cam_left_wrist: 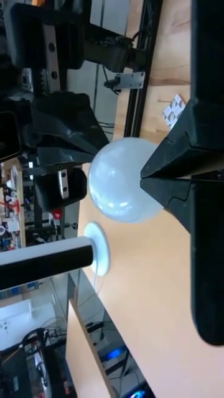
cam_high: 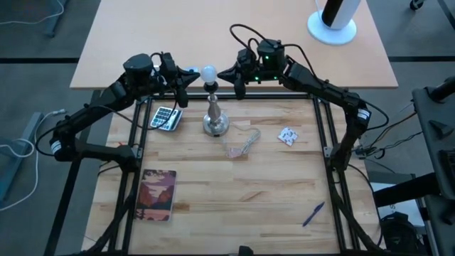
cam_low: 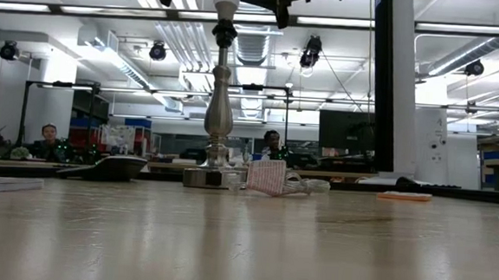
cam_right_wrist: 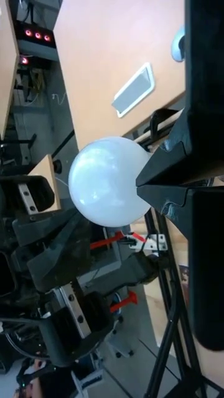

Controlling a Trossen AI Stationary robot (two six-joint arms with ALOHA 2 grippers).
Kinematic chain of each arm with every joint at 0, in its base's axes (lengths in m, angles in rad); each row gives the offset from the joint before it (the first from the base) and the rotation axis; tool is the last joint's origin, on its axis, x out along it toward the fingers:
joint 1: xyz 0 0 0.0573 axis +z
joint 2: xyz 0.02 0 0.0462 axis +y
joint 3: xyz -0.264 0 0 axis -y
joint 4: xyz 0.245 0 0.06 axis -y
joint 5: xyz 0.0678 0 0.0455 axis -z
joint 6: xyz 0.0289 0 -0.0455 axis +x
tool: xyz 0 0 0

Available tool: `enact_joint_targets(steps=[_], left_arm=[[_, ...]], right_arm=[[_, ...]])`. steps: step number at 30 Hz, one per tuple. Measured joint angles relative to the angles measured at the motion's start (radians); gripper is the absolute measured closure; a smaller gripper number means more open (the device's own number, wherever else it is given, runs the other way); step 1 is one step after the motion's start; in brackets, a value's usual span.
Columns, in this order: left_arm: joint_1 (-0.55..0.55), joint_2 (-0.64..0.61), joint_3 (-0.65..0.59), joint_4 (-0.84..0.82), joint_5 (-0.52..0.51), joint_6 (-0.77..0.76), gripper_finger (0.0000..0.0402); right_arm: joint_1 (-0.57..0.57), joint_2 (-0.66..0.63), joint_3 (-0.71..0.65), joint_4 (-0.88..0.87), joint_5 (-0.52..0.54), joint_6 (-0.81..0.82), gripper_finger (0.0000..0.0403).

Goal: Screw lightbulb
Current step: Insert the lightbulb into the lamp

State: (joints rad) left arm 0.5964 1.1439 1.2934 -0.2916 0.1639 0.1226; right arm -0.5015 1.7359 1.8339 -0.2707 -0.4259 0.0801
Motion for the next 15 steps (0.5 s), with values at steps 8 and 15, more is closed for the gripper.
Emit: enact_joint_targets(steps=[8, 15], left_arm=[[0.000, 0.000, 0.000, -0.001, -0.044, 0.000, 0.0401], [0.000, 0.000, 0.000, -0.004, -0.044, 0.022, 0.0401]], right_arm=[[0.004, 0.000, 0.000, 0.000, 0.000, 0.006, 0.0403], [0.006, 0.000, 0.000, -0.003, 0.001, 0.006, 0.0403]])
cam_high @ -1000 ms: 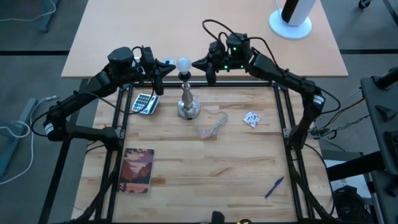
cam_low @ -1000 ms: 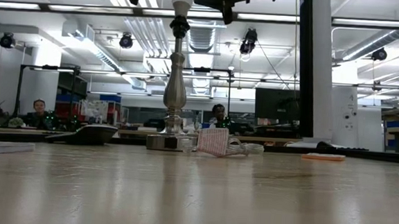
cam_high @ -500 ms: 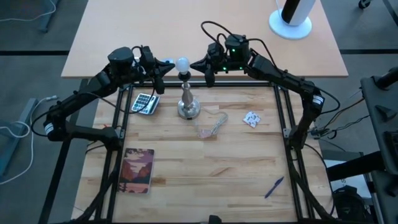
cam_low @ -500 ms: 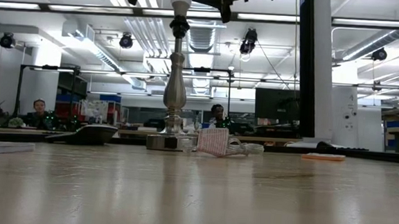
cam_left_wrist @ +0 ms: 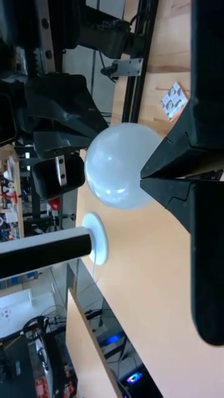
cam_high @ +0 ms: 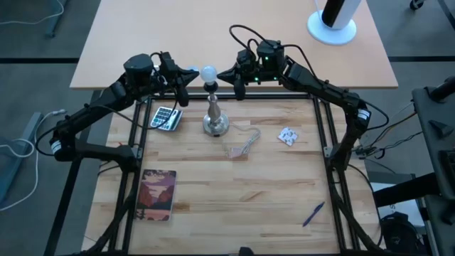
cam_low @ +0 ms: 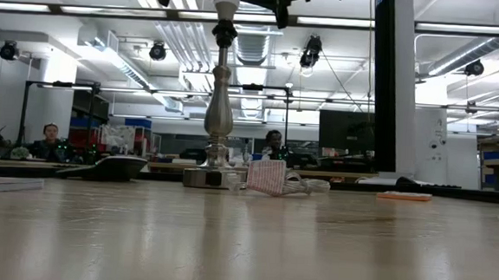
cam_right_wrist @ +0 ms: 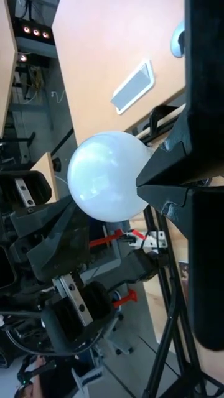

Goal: Screw lightbulb
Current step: Insert the lightbulb into the lamp

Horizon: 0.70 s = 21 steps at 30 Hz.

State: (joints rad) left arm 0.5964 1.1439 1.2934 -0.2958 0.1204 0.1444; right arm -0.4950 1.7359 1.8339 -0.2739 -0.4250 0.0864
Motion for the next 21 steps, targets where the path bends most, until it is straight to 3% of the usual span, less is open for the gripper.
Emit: enact_joint_targets(steps=[9, 21], left_arm=[[0.000, -0.054, 0.004, -0.030, 0.040, -0.006, 0.0401], [0.000, 0.017, 0.000, -0.029, 0.047, -0.004, 0.0401]], right_arm=[[0.000, -0.071, 0.001, -0.117, 0.109, -0.049, 0.0403], [0.000, -0.023, 0.001, -0.077, 0.115, -0.045, 0.0403]])
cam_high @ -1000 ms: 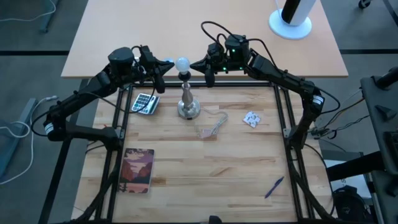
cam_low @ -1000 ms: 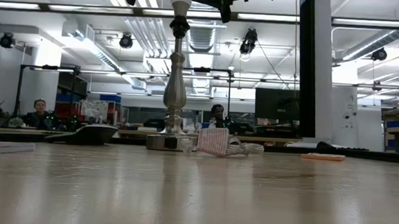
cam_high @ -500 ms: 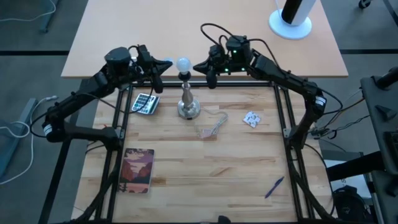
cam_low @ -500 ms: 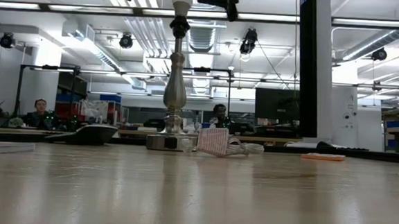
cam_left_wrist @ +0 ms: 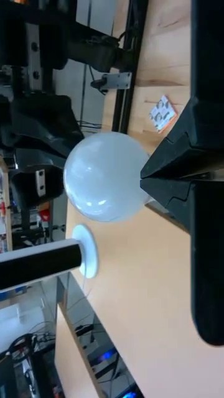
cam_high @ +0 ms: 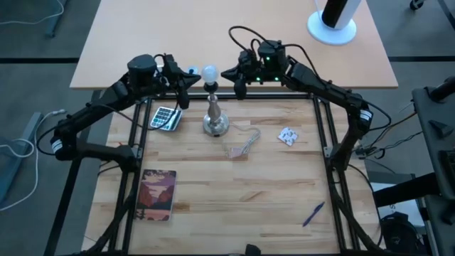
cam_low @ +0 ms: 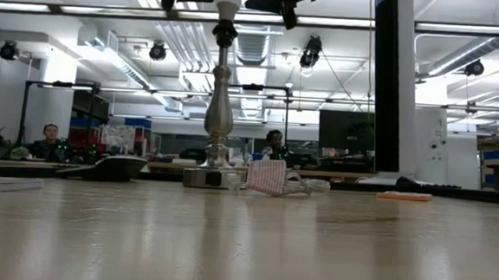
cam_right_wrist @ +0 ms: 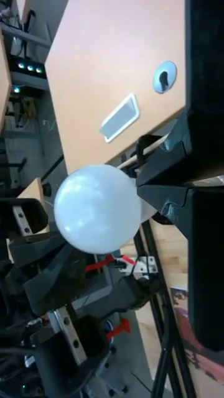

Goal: Screw lightbulb
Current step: Insert the lightbulb into the lamp

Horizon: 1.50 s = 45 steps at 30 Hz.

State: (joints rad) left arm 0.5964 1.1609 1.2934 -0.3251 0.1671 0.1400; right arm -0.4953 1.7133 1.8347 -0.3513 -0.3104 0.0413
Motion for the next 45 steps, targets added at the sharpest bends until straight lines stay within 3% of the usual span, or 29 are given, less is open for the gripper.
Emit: enact_joint_targets(steps=[13, 25, 35, 40, 45], left_arm=[[0.001, 0.021, 0.000, 0.017, -0.004, -0.005, 0.0401], [0.002, 0.022, 0.000, 0.018, -0.074, -0.006, 0.0401], [0.002, -0.024, 0.000, -0.023, -0.073, -0.003, 0.0401], [0.002, -0.041, 0.000, -0.004, 0.044, -0.005, 0.0401], [0.003, -0.013, 0.000, 0.015, 0.051, -0.007, 0.0401]], right_arm=[[0.010, 0.018, 0.000, 0.028, -0.016, 0.000, 0.0403], [0.028, 0.018, 0.008, 0.035, -0.037, 0.004, 0.0403], [0.018, -0.030, 0.010, -0.013, 0.023, 0.010, 0.0403], [0.010, -0.024, 0.010, -0.013, 0.026, 0.000, 0.0403], [0.011, 0.010, 0.010, 0.008, 0.023, 0.006, 0.0403]])
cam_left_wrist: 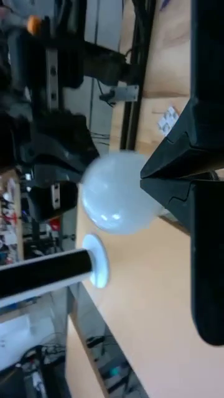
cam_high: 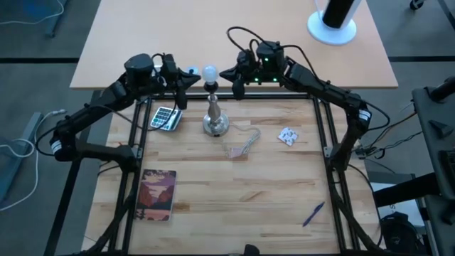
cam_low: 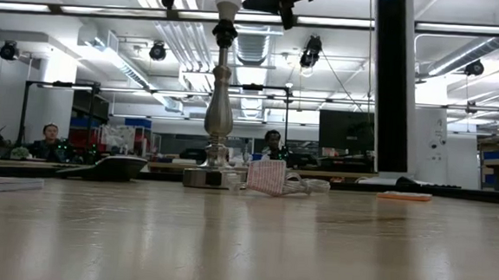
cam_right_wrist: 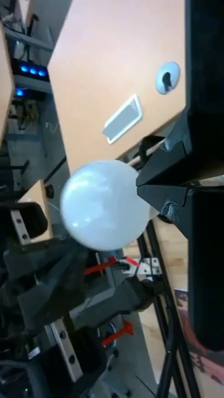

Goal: Screw lightbulb
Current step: Insert the lightbulb into the lamp

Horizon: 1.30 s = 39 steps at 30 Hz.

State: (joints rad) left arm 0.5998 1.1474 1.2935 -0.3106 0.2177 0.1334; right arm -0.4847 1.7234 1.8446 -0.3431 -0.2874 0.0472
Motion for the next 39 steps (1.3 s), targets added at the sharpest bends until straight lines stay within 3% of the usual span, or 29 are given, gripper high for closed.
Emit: enact_joint_targets(steps=[20, 31, 39], left_arm=[[0.000, 0.038, 0.000, 0.031, -0.112, -0.004, 0.0401], [-0.001, -0.013, 0.000, 0.012, -0.090, -0.032, 0.0401], [-0.001, -0.005, 0.000, 0.011, -0.048, -0.047, 0.0401]], right_arm=[[0.029, 0.009, 0.016, -0.007, -0.043, 0.007, 0.0403], [0.022, 0.004, 0.121, -0.161, 0.045, -0.051, 0.0403], [0.013, 0.023, 0.125, -0.167, 0.079, -0.062, 0.0403]])
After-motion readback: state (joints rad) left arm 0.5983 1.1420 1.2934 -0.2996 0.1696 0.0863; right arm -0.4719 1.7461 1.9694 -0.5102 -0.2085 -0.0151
